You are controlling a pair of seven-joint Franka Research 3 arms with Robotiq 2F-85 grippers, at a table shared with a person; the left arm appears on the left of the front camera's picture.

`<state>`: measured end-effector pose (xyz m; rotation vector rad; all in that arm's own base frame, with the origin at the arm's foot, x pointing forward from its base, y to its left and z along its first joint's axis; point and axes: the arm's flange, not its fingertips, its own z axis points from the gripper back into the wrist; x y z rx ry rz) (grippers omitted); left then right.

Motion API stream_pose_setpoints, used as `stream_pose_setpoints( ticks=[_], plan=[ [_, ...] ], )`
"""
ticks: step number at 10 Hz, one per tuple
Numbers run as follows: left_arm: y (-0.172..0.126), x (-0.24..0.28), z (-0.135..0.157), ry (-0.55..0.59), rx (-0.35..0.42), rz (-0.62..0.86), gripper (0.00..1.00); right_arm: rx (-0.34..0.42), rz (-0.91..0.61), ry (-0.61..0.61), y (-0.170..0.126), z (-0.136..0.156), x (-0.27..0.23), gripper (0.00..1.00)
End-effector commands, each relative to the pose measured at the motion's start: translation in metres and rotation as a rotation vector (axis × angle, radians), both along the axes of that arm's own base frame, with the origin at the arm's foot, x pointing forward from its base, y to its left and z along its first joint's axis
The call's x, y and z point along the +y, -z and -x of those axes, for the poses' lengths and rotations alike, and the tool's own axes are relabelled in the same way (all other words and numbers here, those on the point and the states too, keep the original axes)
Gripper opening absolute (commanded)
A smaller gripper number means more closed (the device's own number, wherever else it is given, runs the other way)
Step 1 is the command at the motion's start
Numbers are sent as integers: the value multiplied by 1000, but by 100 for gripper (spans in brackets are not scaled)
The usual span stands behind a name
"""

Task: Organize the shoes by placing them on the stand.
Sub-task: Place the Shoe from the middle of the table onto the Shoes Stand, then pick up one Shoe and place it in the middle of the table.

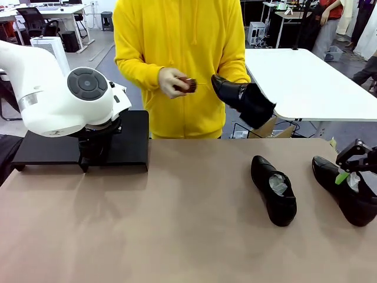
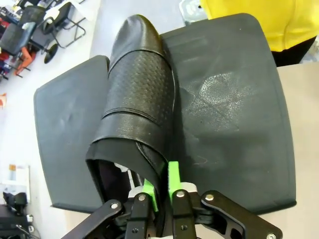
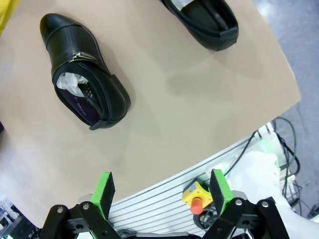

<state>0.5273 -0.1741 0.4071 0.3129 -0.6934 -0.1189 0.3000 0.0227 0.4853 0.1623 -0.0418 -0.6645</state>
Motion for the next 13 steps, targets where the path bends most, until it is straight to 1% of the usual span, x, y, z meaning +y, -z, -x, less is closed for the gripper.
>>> stream_pose_setpoints(
  ticks=[1,2,3,5,6,13],
  plan=[
    [5,-7,-7,-20,-36,-13,67,-1,-4,-4,0,0,-1,100],
    [5,-8,-7,-23,-38,-16,86,-1,-4,-4,0,0,-1,100],
    [1,-8,-3,-31,-58,-11,100,-1,-4,-4,0,0,-1,100],
    [-14,-4,9,-114,-102,20,100,-1,-4,-4,0,0,-1,100],
    [-5,-5,-1,-26,-29,8,100,-1,-4,-4,0,0,-1,100],
    [-5,-5,-1,-26,-29,8,100,-1,-4,-4,0,0,-1,100]
  ],
)
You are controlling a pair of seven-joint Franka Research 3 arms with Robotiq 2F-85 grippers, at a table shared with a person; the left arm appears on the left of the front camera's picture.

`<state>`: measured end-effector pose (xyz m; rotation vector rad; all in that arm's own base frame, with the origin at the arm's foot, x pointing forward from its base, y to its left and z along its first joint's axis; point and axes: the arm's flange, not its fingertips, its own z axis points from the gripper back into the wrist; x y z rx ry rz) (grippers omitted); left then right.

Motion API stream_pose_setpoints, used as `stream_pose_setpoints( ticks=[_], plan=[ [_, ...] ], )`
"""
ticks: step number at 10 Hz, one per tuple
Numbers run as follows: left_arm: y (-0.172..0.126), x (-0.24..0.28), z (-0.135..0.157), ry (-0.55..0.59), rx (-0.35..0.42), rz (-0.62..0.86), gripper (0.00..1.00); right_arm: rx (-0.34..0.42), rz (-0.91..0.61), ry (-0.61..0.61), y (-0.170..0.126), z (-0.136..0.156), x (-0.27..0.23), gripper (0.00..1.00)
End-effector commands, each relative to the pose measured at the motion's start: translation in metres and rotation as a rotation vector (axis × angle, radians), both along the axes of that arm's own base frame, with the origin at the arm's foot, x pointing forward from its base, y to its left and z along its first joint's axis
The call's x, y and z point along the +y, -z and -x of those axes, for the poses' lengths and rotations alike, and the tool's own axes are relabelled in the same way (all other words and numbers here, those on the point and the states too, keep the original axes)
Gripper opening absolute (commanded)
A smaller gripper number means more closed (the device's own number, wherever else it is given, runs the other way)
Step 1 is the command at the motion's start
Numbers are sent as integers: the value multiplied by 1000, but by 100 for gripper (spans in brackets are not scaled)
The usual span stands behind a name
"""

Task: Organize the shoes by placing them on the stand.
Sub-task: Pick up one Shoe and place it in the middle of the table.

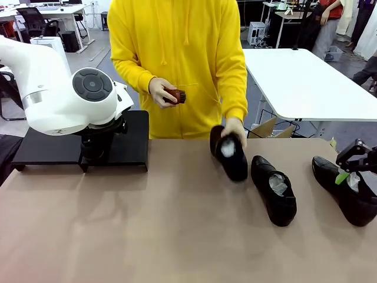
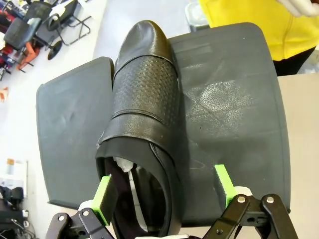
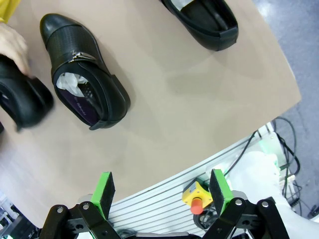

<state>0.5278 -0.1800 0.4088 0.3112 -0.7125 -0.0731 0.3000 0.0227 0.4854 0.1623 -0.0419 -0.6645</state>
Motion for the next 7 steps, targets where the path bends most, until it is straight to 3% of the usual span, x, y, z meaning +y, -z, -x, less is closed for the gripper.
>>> stream_pose_setpoints(
  ticks=[1,4,5,7],
  plan=[
    [-3,1,-1,11,-4,-9,100,-1,-4,-4,0,0,-1,100],
    [0,0,0,0,0,0,100,-1,-4,-4,0,0,-1,100],
    [-31,-3,30,1,28,44,100,0,0,0,0,0,0,100],
    [-69,7,74,15,116,116,100,17,16,-160,-24,33,-6,100]
  ],
)
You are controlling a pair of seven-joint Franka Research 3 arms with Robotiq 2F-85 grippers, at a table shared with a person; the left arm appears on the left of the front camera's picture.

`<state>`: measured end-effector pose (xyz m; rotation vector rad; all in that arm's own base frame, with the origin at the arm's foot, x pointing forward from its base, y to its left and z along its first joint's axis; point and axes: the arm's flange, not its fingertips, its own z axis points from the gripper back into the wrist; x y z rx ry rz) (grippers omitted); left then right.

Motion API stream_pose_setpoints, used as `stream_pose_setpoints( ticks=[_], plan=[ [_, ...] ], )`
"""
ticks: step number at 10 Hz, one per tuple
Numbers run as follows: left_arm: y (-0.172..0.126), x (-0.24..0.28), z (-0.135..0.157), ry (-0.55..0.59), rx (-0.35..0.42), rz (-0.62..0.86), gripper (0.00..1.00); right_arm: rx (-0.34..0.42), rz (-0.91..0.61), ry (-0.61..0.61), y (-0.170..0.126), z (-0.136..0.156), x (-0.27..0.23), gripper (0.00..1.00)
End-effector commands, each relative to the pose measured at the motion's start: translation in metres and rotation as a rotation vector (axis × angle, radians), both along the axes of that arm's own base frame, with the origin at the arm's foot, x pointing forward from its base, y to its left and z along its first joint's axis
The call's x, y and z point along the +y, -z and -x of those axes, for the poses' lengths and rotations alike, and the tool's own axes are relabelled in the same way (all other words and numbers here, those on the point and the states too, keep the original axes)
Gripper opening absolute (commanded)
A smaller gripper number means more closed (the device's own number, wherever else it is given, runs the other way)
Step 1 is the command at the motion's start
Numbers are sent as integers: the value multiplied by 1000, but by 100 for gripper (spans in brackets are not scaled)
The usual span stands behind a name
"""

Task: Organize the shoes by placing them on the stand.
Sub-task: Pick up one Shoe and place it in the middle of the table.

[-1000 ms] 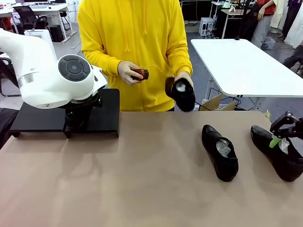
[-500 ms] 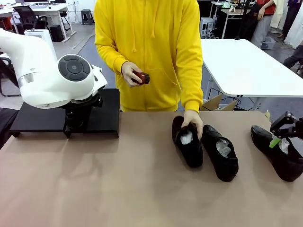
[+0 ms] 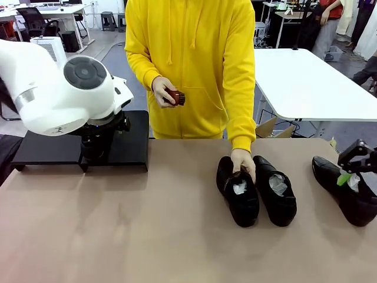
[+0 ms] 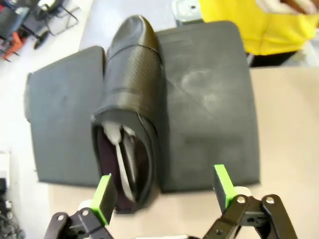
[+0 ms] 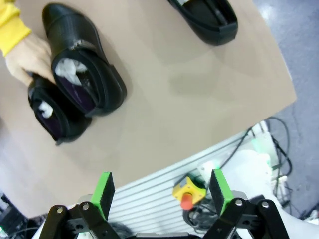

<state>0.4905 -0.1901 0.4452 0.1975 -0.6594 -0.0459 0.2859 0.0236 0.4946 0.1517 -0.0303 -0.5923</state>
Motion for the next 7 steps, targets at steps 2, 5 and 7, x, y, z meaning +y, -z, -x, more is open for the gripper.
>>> stream_pose_setpoints(
  ticks=[2,5,7],
  plan=[
    [-55,35,62,105,147,-23,100,16,-35,-178,-21,40,-24,100],
    [-69,36,80,264,253,43,100,20,-55,-304,-15,69,-28,100],
    [-62,22,74,372,328,56,100,-35,-99,-476,-17,91,-22,100]
  ],
)
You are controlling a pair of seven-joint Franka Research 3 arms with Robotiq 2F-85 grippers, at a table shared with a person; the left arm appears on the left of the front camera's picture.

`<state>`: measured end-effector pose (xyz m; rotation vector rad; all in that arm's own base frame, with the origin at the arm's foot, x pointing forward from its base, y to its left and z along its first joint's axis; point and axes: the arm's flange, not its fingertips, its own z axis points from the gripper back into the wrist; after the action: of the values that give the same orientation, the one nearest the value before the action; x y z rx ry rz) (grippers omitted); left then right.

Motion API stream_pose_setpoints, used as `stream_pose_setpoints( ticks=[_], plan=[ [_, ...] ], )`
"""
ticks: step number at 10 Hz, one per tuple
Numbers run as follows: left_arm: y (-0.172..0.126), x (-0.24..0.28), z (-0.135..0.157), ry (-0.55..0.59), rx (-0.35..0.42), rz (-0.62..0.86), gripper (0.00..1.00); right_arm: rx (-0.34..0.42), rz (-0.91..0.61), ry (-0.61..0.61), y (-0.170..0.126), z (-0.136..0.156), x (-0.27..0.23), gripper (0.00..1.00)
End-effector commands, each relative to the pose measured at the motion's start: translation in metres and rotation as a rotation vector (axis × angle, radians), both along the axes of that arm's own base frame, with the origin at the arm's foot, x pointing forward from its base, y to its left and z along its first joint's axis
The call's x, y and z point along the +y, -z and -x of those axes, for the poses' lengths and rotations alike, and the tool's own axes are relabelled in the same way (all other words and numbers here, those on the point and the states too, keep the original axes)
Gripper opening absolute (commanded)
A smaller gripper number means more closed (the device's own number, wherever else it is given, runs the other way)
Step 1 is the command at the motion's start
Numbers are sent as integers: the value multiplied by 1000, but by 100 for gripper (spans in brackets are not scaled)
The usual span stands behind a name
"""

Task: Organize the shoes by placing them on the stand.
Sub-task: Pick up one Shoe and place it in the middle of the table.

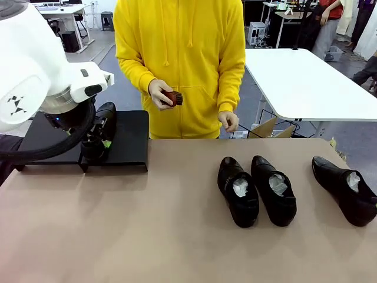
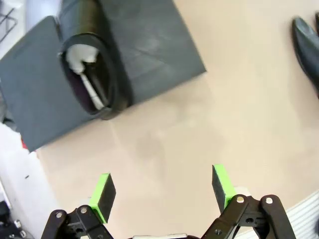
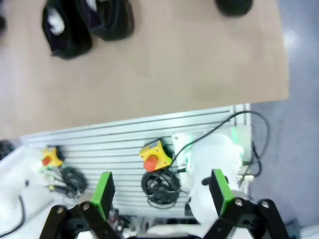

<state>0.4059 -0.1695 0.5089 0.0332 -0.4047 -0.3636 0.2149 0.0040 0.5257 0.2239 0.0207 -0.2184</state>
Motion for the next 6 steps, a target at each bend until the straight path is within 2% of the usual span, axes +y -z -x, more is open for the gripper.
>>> stream_pose_setpoints(
  ticks=[1,2,3,4,6],
  plan=[
    [5,1,-18,44,54,24,100,-50,-41,-126,14,24,-3,100],
    [0,0,0,0,0,0,100,-61,-43,-134,15,23,-7,100],
    [0,0,0,0,0,0,100,-47,-37,-72,18,14,-14,100],
    [0,0,0,0,0,0,100,-46,-17,-100,-8,13,0,100],
    [0,0,0,0,0,0,100,-46,-17,-100,-8,13,0,100]
  ],
)
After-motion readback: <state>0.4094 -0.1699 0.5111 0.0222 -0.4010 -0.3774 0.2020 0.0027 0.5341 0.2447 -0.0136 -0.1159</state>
